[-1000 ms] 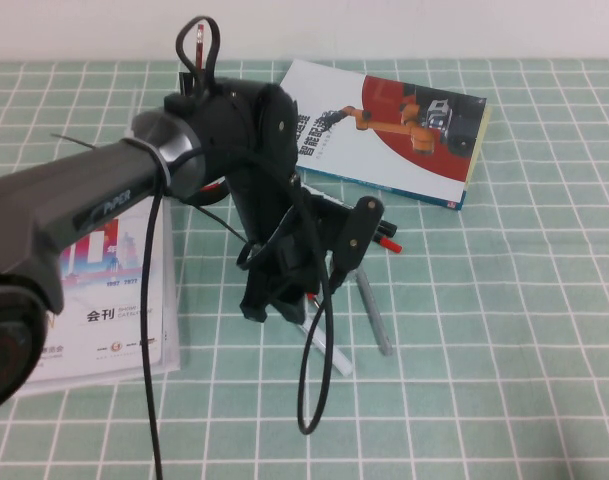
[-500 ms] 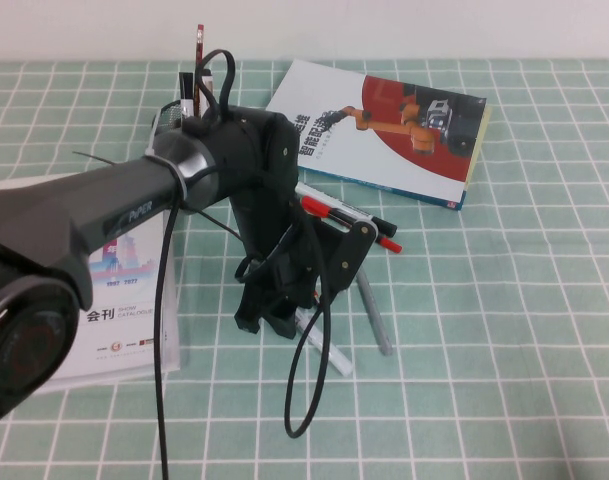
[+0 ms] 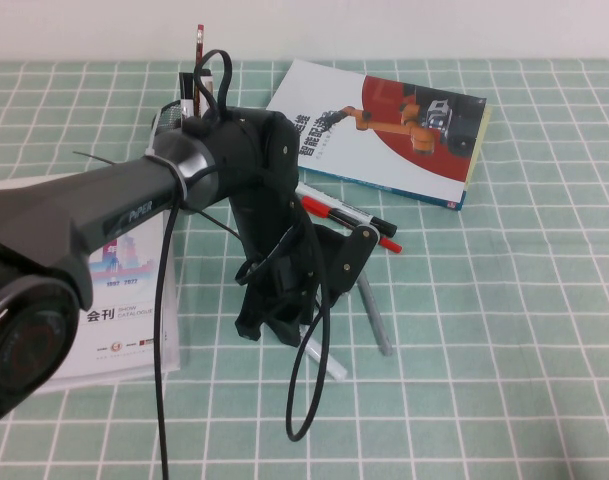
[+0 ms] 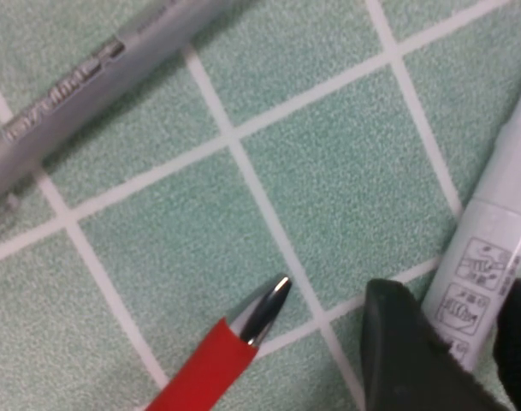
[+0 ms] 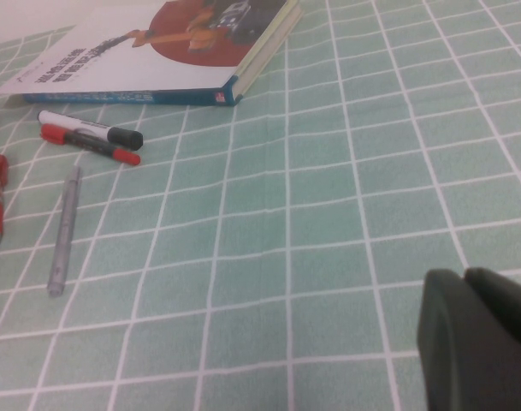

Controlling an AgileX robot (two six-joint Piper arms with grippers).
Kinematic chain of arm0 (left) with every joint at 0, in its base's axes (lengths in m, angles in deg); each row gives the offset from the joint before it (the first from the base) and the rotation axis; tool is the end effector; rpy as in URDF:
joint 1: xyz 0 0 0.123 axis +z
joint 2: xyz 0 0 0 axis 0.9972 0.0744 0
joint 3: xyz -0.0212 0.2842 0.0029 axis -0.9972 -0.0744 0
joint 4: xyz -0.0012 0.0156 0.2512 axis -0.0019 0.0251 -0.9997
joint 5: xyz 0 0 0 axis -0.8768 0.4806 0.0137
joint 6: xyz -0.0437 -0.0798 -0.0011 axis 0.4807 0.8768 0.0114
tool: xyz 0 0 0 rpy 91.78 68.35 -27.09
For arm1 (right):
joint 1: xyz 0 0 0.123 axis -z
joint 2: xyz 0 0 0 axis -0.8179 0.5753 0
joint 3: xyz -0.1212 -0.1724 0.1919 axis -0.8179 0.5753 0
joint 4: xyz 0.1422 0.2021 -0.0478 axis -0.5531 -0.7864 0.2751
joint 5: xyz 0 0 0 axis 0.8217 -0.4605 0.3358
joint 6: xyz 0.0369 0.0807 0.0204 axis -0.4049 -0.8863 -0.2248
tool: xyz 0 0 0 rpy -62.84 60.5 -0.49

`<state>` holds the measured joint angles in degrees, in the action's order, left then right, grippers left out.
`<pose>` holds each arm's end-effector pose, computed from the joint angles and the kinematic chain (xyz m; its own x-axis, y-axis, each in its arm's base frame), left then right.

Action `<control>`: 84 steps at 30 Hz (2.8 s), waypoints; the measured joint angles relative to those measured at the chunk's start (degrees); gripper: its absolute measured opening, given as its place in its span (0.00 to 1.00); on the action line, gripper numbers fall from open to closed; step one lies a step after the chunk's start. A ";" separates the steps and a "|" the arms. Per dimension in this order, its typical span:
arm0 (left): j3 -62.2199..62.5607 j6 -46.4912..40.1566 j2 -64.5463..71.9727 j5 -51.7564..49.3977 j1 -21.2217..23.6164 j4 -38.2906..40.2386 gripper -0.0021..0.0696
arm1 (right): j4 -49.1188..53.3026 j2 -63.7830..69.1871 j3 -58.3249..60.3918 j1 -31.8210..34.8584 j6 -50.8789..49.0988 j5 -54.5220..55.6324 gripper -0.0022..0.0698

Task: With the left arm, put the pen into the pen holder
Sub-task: Pick up the pen on the table, then place the pen onto the pen holder

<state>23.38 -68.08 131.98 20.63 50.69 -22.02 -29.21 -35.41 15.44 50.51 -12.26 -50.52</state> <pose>0.3494 -0.2648 0.1781 0.5178 0.8366 -0.1788 0.8517 -0.5238 0.0151 0.0527 0.0086 0.1724 -0.2892 0.2195 -0.9318 -0.0574 0.9676 0.2458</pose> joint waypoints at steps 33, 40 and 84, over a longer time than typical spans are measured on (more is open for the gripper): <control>-0.21 29.27 -11.32 5.86 -1.26 1.39 0.18 | 0.00 0.00 0.00 0.00 0.00 0.00 0.00; -11.01 36.66 -24.89 28.79 -1.26 13.43 0.18 | 0.00 0.00 0.00 0.00 0.00 0.00 0.00; -32.50 87.10 -20.62 96.80 15.02 -6.53 0.17 | 0.00 0.00 0.00 0.00 0.00 0.00 0.00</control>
<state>-9.12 19.02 111.36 117.43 65.71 -28.55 -29.21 -35.41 15.44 50.51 -12.26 -50.52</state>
